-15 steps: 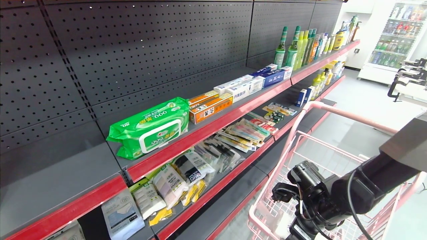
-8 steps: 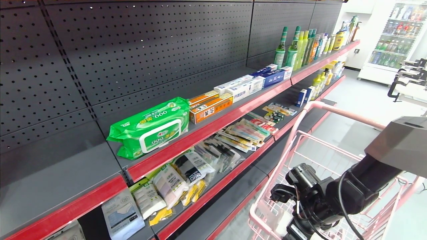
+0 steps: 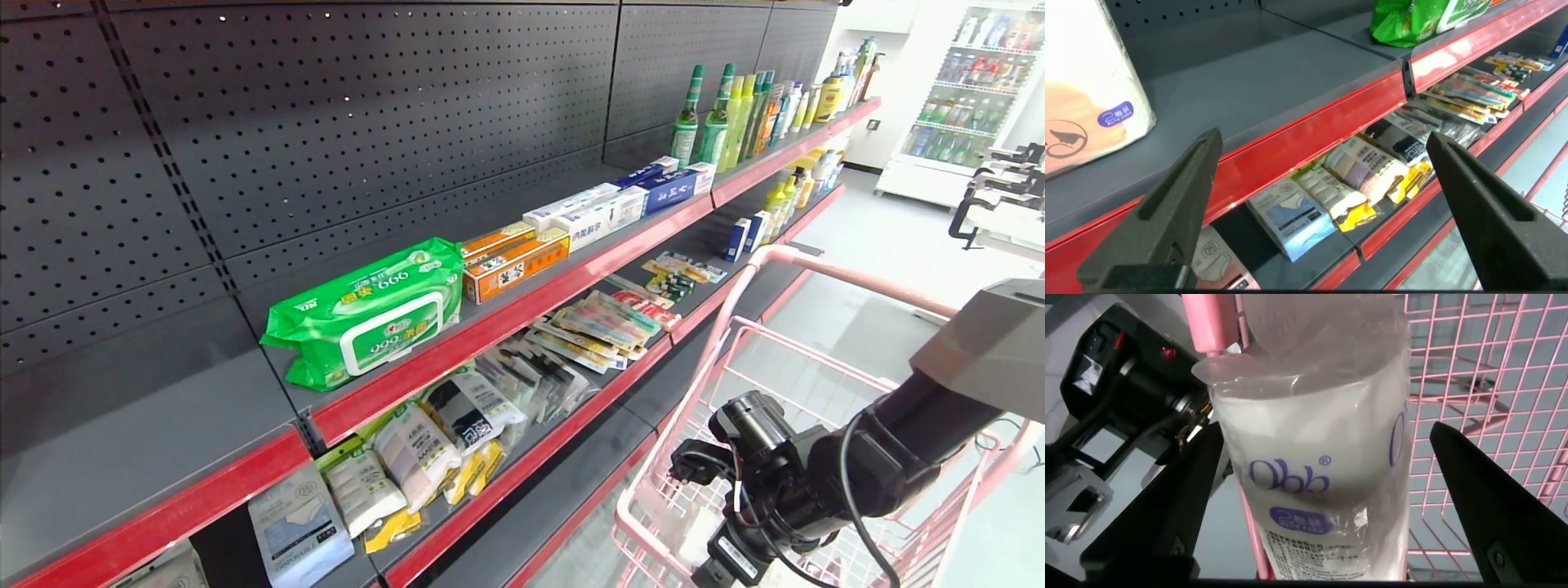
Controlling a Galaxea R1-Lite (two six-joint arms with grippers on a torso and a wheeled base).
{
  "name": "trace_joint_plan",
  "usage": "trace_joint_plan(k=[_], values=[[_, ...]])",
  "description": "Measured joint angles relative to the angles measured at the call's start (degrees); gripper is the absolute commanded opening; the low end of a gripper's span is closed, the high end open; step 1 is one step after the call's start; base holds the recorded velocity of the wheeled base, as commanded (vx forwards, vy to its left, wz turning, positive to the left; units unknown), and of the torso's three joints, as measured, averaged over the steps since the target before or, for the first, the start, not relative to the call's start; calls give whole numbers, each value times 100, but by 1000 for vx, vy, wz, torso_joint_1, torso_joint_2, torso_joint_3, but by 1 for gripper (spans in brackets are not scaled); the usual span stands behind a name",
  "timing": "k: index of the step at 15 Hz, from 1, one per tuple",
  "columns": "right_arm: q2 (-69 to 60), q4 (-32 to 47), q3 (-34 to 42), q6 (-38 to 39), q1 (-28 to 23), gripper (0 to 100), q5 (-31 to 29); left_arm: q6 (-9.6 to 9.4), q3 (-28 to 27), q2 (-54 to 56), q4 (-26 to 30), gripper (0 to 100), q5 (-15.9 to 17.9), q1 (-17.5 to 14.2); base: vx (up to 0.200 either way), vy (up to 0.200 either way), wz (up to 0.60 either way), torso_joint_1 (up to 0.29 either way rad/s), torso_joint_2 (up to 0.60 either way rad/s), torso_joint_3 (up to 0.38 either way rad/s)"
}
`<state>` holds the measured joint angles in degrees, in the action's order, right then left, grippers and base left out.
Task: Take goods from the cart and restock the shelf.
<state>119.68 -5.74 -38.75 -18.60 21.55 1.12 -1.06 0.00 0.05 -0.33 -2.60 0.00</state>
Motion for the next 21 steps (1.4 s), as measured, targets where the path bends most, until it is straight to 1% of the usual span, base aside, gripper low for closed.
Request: trace_joint_plan(k=[3,10,12,16,21], values=[[-60,0,-9,2,-34,100,5,0,0,0,0,100,-2,2,0,0,0,0,0,0],[11,5,-30,-110,-286,100,-6,0,0,0,0,100,-2,0,0,0,0,0,0,0],[100,0,-68,-165,-328,100,10,-50,0,0,-10,100,-2,0,0,0,0,0,0,0],[246,-2,-223,-279,-323,100,123,-68,0,0,-10,100,6,2,0,0,0,0,0,0],[273,5,-212,-384,-315,100,148,-90,0,0,-10,100,9,0,0,0,0,-3,10,7]])
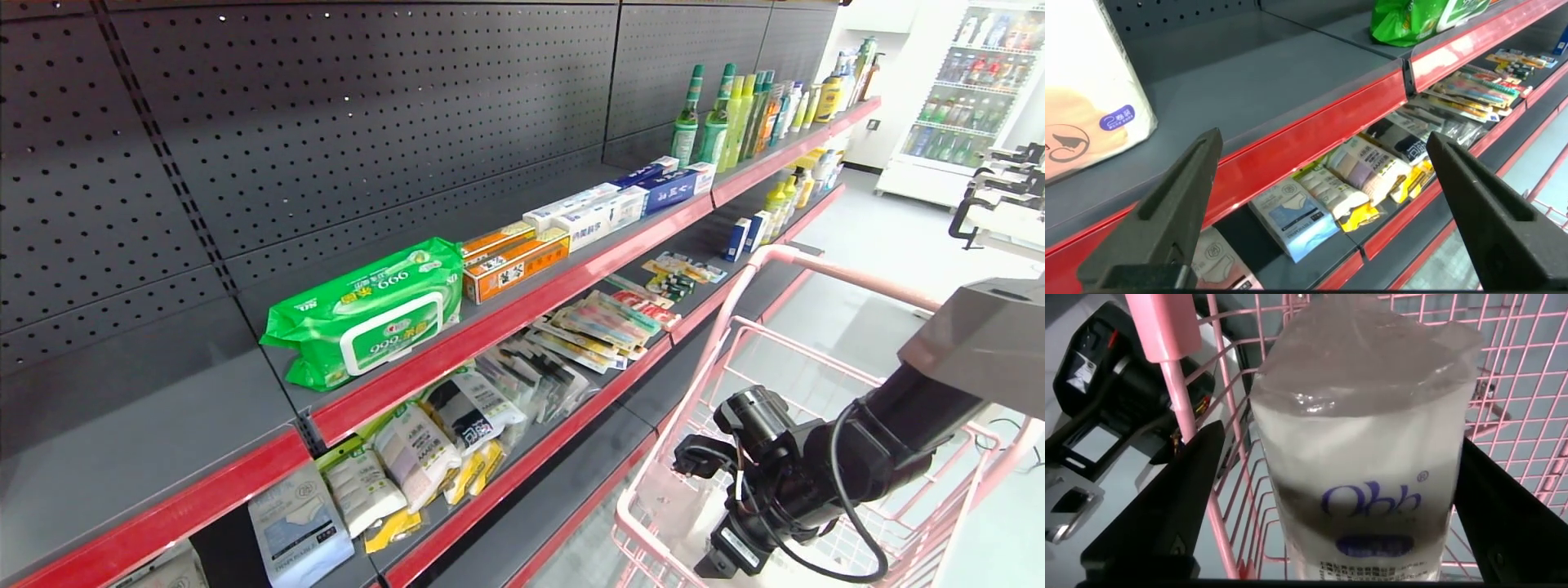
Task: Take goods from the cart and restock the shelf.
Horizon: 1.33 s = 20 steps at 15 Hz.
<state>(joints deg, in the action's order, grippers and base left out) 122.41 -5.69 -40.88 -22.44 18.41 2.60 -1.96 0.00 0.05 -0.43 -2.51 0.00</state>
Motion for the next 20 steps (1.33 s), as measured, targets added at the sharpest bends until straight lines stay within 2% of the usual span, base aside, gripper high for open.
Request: trace_joint_plan(k=[5,15,16,20], values=[[26,0,-7,-2,-5,100,0,-6,-2,0,0,100,-2,0,0,0,0,-100,261,155],[232,-5,-91,-22,-17,100,-49,2,0,0,0,100,-2,0,0,0,0,-3,7,5],[254,1,-116,-27,-17,0,-50,2,0,0,0,100,-2,0,0,0,0,0,0,0],[306,102,-273,-18,-16,0,-83,5,0,0,0,100,-2,0,0,0,0,0,0,0]])
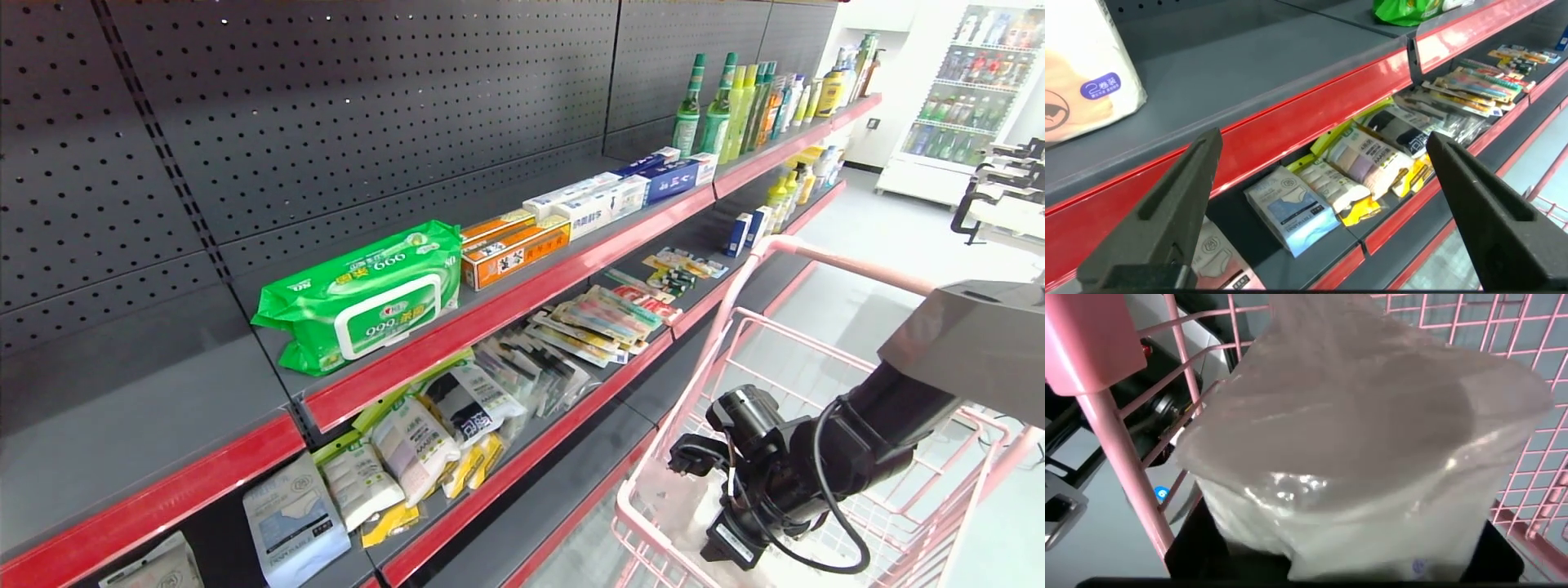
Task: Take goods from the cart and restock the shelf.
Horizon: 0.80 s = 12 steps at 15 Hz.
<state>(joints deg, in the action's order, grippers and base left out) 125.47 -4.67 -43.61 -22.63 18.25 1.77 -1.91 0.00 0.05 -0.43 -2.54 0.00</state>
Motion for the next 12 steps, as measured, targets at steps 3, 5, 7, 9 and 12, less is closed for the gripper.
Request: trace_joint_plan(k=[3,5,7,9,12], values=[[-50,328,-29,21,-1,0,11,0,0,0,0,100,0,0,0,0,0,0,0,0],[-223,768,-66,51,-6,0,-24,-2,0,0,0,100,0,0,0,0,0,0,0,0],[-557,1197,-223,84,-9,0,-117,-2,0,0,0,100,0,-2,0,0,0,0,0,0],[-964,1435,-383,177,-61,0,-217,-2,0,0,0,100,0,0,0,0,0,0,0,0],[-1549,1482,-536,224,-299,0,-422,13,0,0,0,100,0,0,0,0,0,0,0,0]])
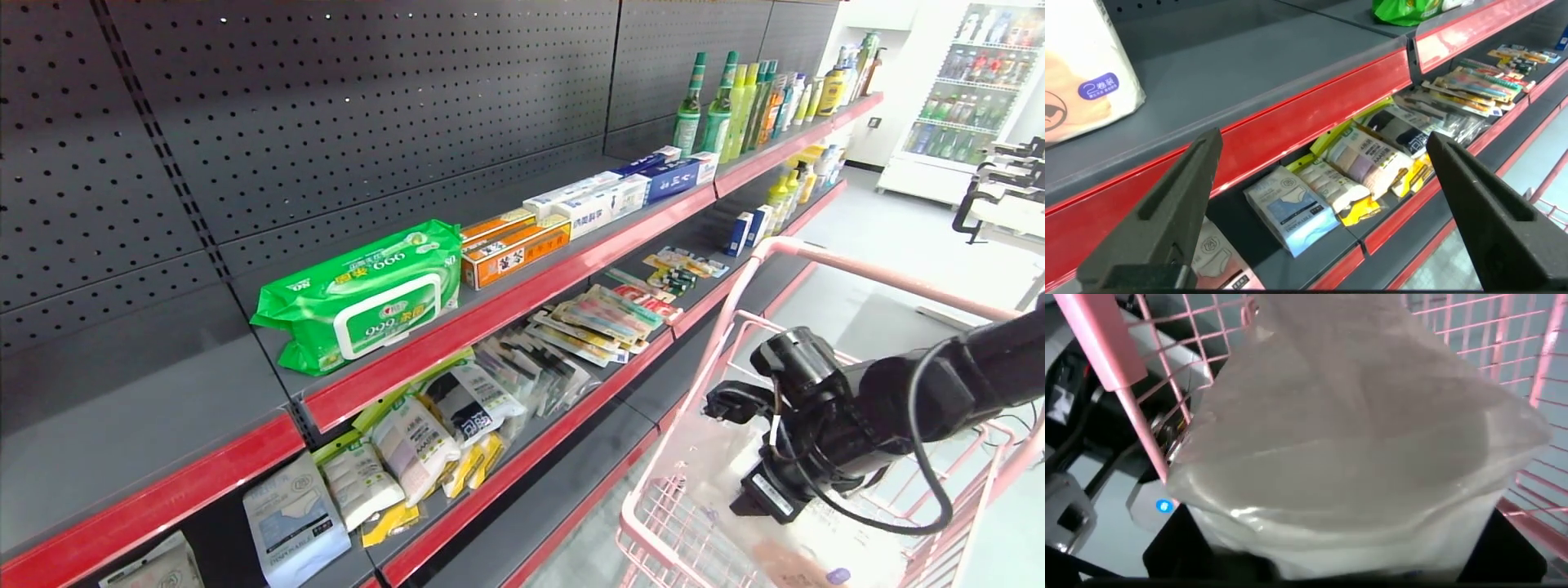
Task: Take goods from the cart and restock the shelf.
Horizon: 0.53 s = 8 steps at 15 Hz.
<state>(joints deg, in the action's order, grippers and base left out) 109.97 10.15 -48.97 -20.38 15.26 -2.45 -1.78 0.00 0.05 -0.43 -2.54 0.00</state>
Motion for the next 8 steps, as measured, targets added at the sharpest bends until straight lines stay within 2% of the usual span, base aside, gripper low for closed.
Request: trace_joint_plan(k=[4,8], values=[[-1017,5,-54,24,-291,0,-105,37,0,0,7,100,-4,0,0,0,0,0,0,0],[-2439,18,212,200,-377,0,-545,59,0,0,10,100,-11,0,0,0,0,0,0,0]])
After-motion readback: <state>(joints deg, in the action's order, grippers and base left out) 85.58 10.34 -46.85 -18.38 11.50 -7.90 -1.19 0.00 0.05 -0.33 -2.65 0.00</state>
